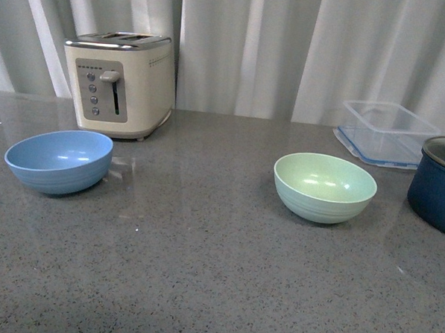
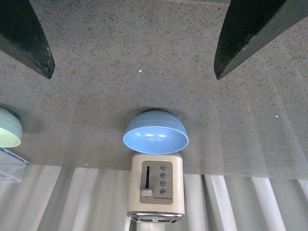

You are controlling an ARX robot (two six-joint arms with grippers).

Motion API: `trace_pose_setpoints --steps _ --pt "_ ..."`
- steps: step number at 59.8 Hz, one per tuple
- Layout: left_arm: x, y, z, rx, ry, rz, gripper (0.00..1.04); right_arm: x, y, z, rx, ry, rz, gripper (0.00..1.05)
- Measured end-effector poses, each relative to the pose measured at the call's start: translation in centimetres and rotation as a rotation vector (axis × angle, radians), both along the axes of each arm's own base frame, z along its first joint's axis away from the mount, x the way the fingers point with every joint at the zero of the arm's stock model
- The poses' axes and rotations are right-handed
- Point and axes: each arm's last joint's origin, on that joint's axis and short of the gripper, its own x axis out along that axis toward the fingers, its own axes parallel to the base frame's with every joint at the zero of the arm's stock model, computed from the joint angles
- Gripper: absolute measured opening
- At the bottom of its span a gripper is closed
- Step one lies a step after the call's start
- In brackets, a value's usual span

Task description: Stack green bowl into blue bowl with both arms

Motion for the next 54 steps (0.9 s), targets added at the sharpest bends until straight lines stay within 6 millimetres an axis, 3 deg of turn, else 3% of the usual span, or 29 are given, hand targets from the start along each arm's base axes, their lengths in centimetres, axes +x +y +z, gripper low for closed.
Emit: trace_pose_setpoints --steps 43,50,54 --pt "0.0 0.0 0.0 0.0 0.0 0.001 0.98 0.0 0.0 0.0 0.0 0.0 0.0 0.95" --pt "0.5 0.3 -0.3 0.028 0.143 0.253 0.98 0.0 0.0 0.0 0.0 0.0 -0.001 0.95" --pt "1.0 0.4 -0.1 0.029 0.189 0.277 0.98 0.0 0.0 0.0 0.0 -0.002 0.0 0.95"
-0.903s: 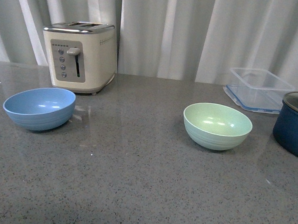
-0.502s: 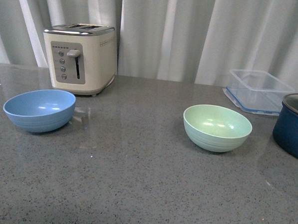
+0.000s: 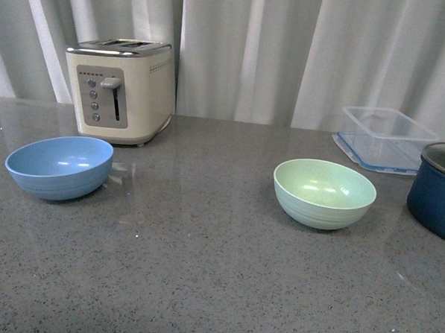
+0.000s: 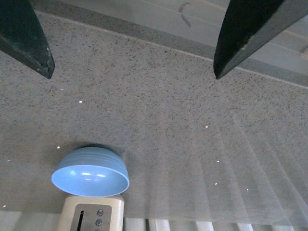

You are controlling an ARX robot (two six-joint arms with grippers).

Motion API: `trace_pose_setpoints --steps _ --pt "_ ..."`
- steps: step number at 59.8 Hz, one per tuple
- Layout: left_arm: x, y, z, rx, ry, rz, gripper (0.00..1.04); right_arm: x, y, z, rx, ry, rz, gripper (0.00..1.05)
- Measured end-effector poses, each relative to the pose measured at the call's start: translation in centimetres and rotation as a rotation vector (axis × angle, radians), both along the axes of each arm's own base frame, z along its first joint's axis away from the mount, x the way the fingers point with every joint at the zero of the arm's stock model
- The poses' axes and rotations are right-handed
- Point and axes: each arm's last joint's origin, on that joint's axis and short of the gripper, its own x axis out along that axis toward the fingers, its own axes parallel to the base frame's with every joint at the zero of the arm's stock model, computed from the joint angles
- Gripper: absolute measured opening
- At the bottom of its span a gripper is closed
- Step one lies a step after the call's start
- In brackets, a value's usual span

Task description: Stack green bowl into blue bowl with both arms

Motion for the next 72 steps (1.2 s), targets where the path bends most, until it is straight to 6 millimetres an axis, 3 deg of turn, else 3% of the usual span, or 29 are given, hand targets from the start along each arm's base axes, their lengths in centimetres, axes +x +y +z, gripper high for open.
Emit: trace_pose_setpoints --steps 18,26,32,49,56,72 --pt "4.0 2.3 7.0 -0.102 0.032 0.05 0.98 0.0 0.0 0.0 0.0 0.0 0.0 0.95" --pt "7.9 3.6 11.0 -0.222 0.065 0.025 0.98 0.0 0.0 0.0 0.0 0.0 0.0 0.95" --pt "11.4 4.2 13.0 -0.286 0.102 0.009 0.98 0.0 0.0 0.0 0.0 0.0 0.0 0.95" --pt "19.3 4.7 12.4 -0.388 0.234 0.007 0.98 0.0 0.0 0.0 0.0 0.0 0.0 0.95" --pt "22.9 4.1 10.5 -0.403 0.31 0.007 0.98 0.0 0.0 0.0 0.0 0.0 0.0 0.95" --pt "27.4 3.3 8.2 -0.412 0.402 -0.003 0.98 0.0 0.0 0.0 0.0 0.0 0.0 0.95"
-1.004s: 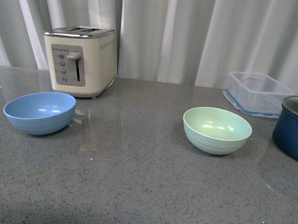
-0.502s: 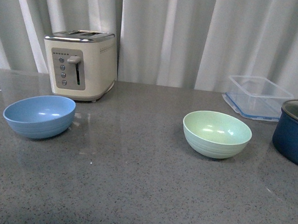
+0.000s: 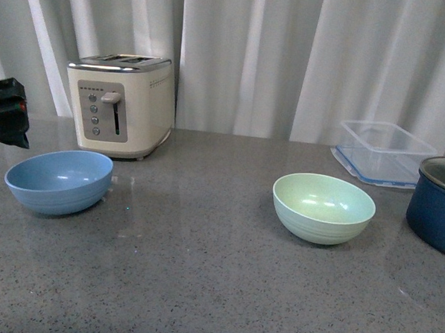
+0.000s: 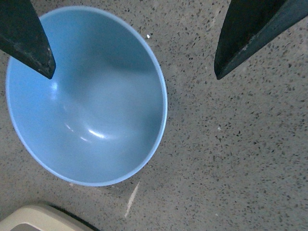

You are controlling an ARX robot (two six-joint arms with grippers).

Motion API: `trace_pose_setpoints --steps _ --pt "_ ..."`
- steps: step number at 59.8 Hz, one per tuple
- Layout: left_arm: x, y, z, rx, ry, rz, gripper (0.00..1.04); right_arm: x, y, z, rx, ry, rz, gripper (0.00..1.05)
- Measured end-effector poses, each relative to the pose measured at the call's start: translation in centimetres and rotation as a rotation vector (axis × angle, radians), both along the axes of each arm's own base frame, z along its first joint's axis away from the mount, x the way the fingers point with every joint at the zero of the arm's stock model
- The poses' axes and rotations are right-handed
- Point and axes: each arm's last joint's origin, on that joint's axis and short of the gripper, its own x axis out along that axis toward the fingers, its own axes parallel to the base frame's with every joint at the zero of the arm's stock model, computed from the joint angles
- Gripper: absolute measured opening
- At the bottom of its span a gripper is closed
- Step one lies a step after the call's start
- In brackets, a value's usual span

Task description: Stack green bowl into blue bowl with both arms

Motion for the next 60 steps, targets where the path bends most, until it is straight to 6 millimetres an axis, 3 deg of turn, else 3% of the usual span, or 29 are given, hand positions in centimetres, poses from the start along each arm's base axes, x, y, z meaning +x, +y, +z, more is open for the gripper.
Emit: trace_pose_setpoints --steps 20,33,40,48,60 --pt "3.4 -0.1 -2.0 0.024 0.071 0.023 0.98 0.0 0.0 0.0 0.0 0.0 0.0 0.95" --pt "4.4 0.1 -3.3 0.026 0.118 0.032 0.51 0.0 0.0 0.0 0.0 0.0 0.0 0.95" --pt "4.5 0.2 -3.7 0.022 0.136 0.035 0.33 0.0 0.0 0.0 0.0 0.0 0.0 0.95" --pt "4.3 0.3 -3.2 -0.013 0.122 0.014 0.04 0.0 0.0 0.0 0.0 0.0 0.0 0.95" --pt "2.9 -1.5 0.2 -0.051 0.046 -0.056 0.04 0.0 0.0 0.0 0.0 0.0 0.0 0.95"
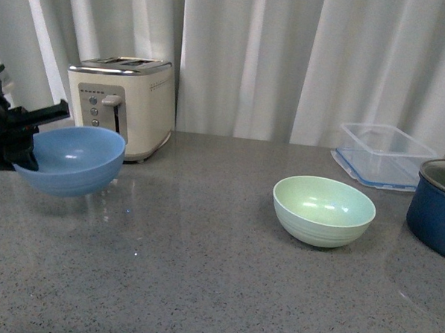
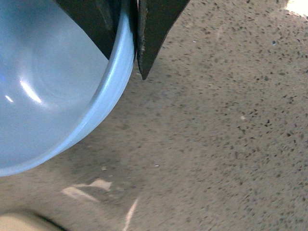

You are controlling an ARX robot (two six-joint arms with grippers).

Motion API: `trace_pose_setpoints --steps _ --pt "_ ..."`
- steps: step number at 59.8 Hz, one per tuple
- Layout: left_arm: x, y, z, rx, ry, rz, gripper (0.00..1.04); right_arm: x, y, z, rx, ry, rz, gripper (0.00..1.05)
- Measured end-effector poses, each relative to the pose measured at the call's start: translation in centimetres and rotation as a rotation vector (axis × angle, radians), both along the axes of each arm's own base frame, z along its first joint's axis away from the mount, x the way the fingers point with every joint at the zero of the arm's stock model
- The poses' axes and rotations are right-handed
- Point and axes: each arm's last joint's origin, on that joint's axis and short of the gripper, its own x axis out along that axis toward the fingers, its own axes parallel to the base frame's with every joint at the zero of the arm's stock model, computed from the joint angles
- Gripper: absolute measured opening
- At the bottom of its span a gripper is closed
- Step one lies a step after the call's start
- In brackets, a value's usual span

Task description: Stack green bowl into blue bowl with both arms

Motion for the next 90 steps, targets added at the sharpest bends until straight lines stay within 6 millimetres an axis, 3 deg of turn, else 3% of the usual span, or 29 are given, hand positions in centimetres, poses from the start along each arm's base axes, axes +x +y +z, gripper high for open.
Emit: trace_pose_setpoints --steps 11,25,40,65,79,90 --pt "-0.1 -4.0 1.7 -0.005 -0.04 -0.095 0.04 0.0 0.0 0.0 0.0 0.0 0.0 0.95" --pt "2.1 -9.4 -0.2 -0.033 0.002 -0.18 0.04 0.0 0.0 0.0 0.0 0.0 0.0 0.95" --pt "3.9 -11.7 -2.6 -0.037 0.064 -0.197 0.04 0.0 0.0 0.0 0.0 0.0 0.0 0.95" --pt "4.9 -14.4 -3.6 -0.021 0.093 -0.237 0.04 0.0 0.0 0.0 0.0 0.0 0.0 0.95" --pt "4.8 -14.6 -3.5 -0.025 0.091 -0.265 0.39 0.0 0.0 0.0 0.0 0.0 0.0 0.95" --pt "3.3 -13.8 -0.7 -0.018 0.01 -0.309 0.69 0.0 0.0 0.0 0.0 0.0 0.0 0.95"
